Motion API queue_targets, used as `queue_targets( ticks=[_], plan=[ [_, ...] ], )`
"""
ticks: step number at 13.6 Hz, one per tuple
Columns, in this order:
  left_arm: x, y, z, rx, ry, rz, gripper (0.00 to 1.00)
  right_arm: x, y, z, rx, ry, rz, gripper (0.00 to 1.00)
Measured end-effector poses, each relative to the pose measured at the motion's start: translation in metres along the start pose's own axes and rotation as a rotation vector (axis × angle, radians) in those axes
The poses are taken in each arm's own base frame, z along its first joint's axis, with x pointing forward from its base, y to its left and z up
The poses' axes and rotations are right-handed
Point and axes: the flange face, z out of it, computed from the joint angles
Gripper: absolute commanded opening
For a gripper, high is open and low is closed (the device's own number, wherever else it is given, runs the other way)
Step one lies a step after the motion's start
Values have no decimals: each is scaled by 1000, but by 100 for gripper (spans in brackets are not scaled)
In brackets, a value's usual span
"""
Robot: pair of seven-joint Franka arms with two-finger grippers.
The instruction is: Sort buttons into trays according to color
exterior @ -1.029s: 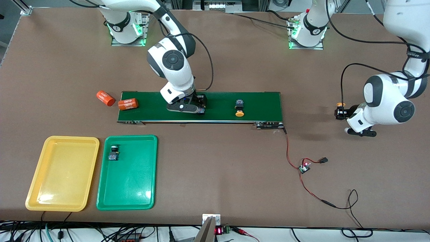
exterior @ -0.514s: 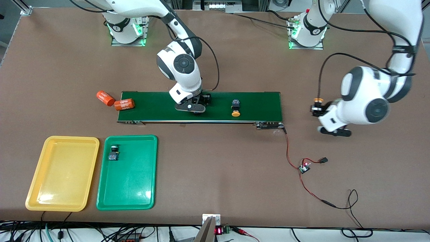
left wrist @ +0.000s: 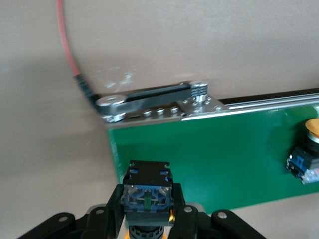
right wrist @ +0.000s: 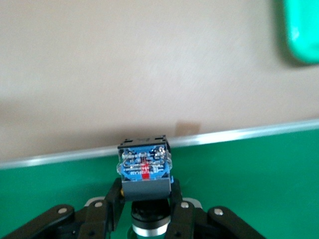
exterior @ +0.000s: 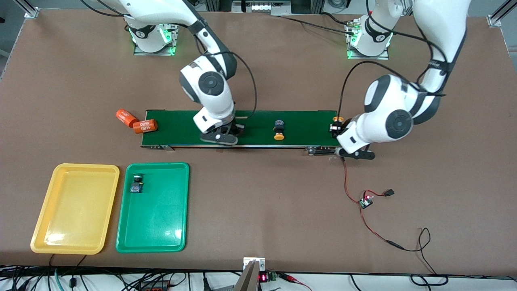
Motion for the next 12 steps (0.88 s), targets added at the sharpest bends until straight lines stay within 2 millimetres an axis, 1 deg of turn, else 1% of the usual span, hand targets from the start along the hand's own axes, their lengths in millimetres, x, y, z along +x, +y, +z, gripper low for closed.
queue_targets(
  ticks=[1, 2, 3, 4, 5, 6, 7, 8, 9, 10, 12],
  plan=[
    [2, 4, 13, -3, 5, -1, 20, 22, 15, -9, -20, 9, -13, 0],
    [4, 7, 24, -4, 3, -8, 32, 47, 34, -20, -41, 17, -28, 0],
    [4, 7, 31, -5, 0, -16, 81, 73, 56, -32, -52, 22, -45, 0],
    [4, 7, 34, -5, -4, -29, 100, 98, 81, -43, -48, 22, -68, 0],
    [4, 7, 35, -6, -5, -44, 100, 120, 109, -48, -33, 13, -92, 0],
    [3, 11, 34, -7, -3, -53, 100, 136, 134, -48, -17, 6, -114, 0],
    [2, 17, 30, -10, 3, -63, 100, 149, 156, -45, -12, 0, -129, 0],
    [2, 21, 23, -13, 18, -72, 100, 159, 172, -38, -14, -3, -136, 0],
    [1, 24, 10, -15, 40, -78, 100, 169, 181, -31, -15, 2, -138, 0],
    [0, 25, -9, -18, 72, -82, 100, 178, 185, -21, -15, 14, -139, 0],
    [-7, 22, -49, -12, 101, -91, 100, 188, 183, 3, -6, 58, -142, 0]
  ],
)
